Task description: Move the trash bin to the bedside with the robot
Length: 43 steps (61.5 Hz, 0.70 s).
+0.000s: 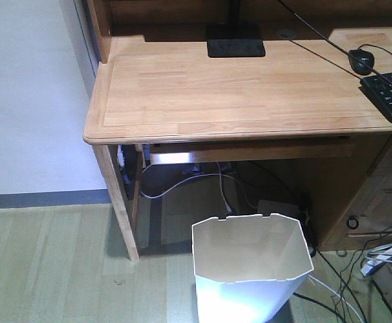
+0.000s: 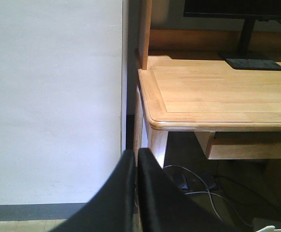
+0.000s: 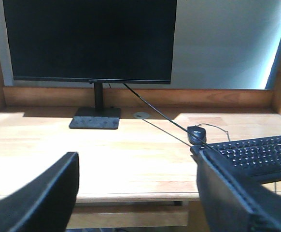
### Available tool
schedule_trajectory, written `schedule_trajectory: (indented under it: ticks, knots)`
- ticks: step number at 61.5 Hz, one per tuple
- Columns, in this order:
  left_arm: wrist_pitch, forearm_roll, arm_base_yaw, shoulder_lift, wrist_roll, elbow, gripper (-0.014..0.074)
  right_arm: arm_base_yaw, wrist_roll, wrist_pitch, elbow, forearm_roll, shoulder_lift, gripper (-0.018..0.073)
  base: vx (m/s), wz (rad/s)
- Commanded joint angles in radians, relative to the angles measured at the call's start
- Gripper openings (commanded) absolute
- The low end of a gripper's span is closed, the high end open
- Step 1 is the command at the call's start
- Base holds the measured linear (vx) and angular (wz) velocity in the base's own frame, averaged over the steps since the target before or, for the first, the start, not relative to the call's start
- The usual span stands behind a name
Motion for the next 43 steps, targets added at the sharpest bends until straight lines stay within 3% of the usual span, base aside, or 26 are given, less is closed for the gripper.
schedule_trajectory:
  ticks: [1, 26, 43]
  knots:
    - [-0.069, -0.004, 0.000, -0.014, -0.006, 0.012, -0.0006, 0.002, 0.013, -0.067, -0.037, 0.001, 0.021, 0.0510, 0.00, 0.00]
    - [-0.069, -0.004, 0.000, -0.014, -0.006, 0.012, -0.0006, 0.003, 0.029, 0.004, -0.055, 0.051, 0.197, 0.0510, 0.00, 0.00]
    - [-0.069, -0.004, 0.000, -0.014, -0.006, 0.012, -0.0006, 0.003, 0.027, 0.150, -0.209, 0.051, 0.426, 0.0510, 0.00, 0.00]
